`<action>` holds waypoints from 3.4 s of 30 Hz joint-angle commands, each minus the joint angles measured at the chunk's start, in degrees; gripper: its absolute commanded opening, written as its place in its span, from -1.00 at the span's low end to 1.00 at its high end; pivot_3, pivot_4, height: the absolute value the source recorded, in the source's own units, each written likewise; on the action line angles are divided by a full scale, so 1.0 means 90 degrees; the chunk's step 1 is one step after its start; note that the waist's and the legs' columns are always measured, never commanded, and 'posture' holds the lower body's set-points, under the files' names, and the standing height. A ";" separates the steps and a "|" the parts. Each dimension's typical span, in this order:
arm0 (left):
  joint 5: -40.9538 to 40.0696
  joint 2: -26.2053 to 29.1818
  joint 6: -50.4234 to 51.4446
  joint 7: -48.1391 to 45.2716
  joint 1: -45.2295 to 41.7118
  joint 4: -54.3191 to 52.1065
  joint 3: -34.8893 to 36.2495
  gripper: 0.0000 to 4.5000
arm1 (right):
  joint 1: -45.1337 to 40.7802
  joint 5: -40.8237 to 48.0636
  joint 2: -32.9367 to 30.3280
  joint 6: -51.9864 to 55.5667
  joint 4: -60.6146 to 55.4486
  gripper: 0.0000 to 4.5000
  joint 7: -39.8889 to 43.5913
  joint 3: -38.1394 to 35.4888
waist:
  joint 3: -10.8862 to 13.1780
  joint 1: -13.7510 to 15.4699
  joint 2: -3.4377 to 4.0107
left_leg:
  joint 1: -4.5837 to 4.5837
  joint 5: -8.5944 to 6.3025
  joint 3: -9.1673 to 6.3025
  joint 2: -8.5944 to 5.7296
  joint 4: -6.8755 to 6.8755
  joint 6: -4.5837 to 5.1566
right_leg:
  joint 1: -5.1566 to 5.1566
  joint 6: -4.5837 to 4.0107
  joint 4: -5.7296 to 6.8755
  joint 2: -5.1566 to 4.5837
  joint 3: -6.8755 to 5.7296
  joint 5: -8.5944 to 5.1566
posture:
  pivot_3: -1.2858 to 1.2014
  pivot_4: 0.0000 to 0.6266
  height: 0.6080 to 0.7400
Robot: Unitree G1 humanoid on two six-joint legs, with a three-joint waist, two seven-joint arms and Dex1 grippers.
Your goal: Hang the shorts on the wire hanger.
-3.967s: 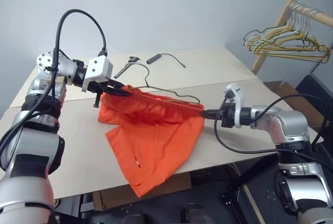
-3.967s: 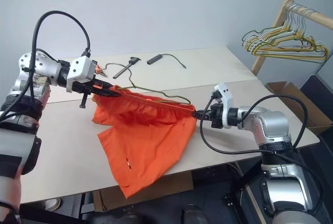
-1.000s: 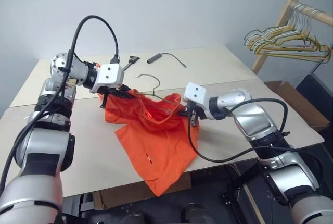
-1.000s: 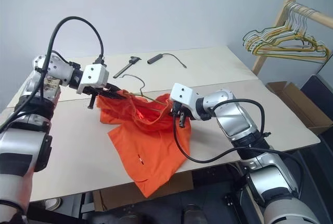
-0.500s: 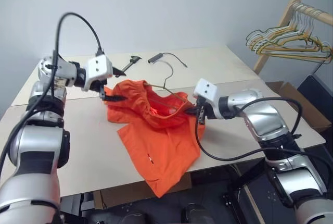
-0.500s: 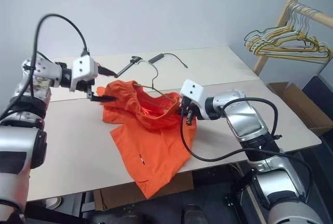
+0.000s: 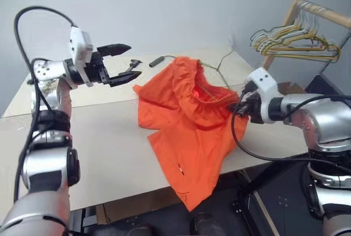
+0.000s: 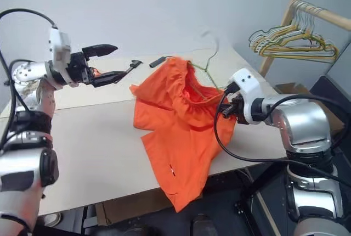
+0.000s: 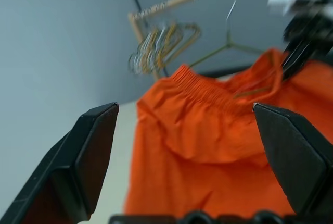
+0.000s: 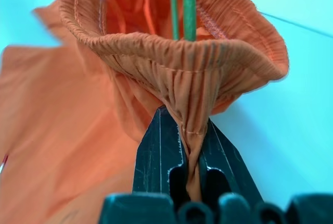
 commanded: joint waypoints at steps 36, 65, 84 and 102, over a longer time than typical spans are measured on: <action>-0.2906 -0.1284 0.2066 0.2490 0.1968 -0.4499 0.0131 0.99 | -0.2391 -0.2808 0.1540 -0.1244 0.2518 -1.00 -0.6931 -0.4050 | -0.0002 -0.0274 0.0031 | 0.0077 0.0000 0.0009 -0.0026 -0.0043 0.0002 | 0.0042 0.0009 -0.0013 0.0011 0.0078 0.0002 | -0.07 -1.00 1.00; -0.3415 -0.1371 0.1988 0.2101 0.2238 -0.4794 0.0155 0.99 | -0.3367 -0.0913 -0.0672 -0.2739 0.7623 -1.00 -0.7573 -0.5040 | 0.0007 -0.0563 0.0050 | 0.0097 0.0002 0.0013 -0.0120 -0.0153 0.0092 | 0.0136 0.0124 -0.0142 0.0034 0.0305 -0.0009 | -0.07 -1.00 1.00; -0.3275 -0.1368 0.1929 0.2138 0.2325 -0.4828 0.0134 1.00 | -0.2693 -0.1332 -0.0308 -0.2912 0.6212 0.98 -0.7985 -0.3493 | 0.0006 -0.0546 0.0052 | 0.0097 -0.0005 0.0020 -0.0123 -0.0148 0.0104 | 0.0137 0.0140 -0.0146 0.0032 0.0320 -0.0007 | -0.06 -1.00 1.00; -0.2577 -0.0843 0.1745 0.2270 0.2658 -0.4568 0.0321 1.00 | -0.1026 -0.3135 0.0121 -0.6000 0.3333 0.98 -0.5711 0.0767 | 0.0004 -0.0558 0.0056 | 0.0148 -0.0005 0.0030 -0.0120 -0.0145 0.0105 | 0.0140 0.0151 -0.0139 0.0035 0.0338 -0.0005 | -0.02 -1.00 1.00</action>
